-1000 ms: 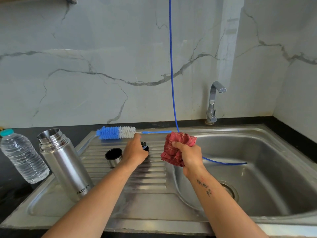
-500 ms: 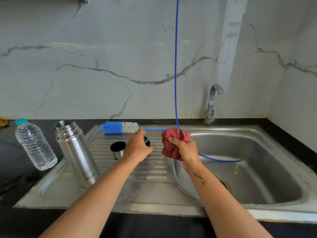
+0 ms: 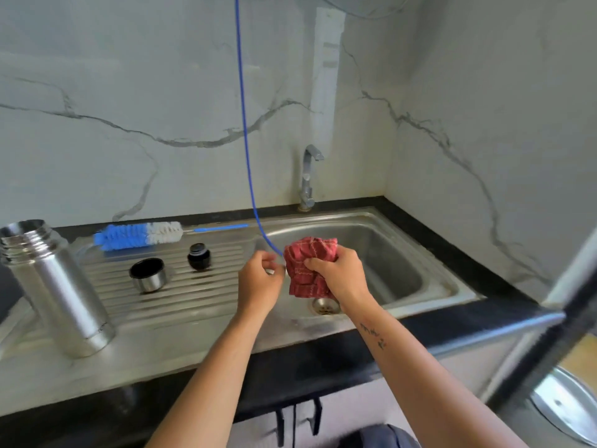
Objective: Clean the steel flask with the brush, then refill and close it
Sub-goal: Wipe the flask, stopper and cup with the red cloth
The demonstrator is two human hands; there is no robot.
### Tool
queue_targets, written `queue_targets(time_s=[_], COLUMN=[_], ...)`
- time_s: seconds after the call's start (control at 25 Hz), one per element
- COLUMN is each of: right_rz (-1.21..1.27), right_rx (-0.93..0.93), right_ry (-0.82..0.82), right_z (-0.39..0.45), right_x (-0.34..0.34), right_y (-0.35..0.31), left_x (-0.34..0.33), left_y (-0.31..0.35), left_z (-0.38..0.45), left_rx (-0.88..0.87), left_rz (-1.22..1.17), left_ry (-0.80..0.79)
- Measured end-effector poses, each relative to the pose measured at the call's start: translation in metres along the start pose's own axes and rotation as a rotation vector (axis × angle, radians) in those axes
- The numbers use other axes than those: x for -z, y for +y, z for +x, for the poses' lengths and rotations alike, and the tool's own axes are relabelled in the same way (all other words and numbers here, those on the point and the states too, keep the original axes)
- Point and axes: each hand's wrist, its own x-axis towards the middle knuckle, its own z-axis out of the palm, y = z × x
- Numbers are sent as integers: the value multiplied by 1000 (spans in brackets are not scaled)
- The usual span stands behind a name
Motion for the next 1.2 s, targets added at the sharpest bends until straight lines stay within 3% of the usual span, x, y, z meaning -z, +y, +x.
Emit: queue_targets(time_s=[0.2, 0.4, 0.56, 0.68, 0.84, 1.04, 1.2], right_rz=[-229, -327, -868, -1097, -1244, -1131, -1154], right_rx=[86, 15, 131, 168, -37, -188, -168], right_ry=[178, 379, 528, 462, 278, 178, 253], right_z=[-2, 22, 46, 62, 55, 48, 56], right_x=[79, 160, 212, 241, 258, 254, 239], right_y=[7, 26, 35, 47, 68, 57, 50], left_x=[-39, -32, -34, -34, -34, -34, -30], left_y=[-2, -19, -22, -21, -19, -14, -11], left_z=[-11, -4, -1, -3, -3, -8, -11], left_rx=[-43, -51, -21, -45, -78, -84, -93], left_rz=[-128, -150, -195, -199, -178, -172, -149], left_ry=[-67, -38, -38, -42, -34, -37, -42])
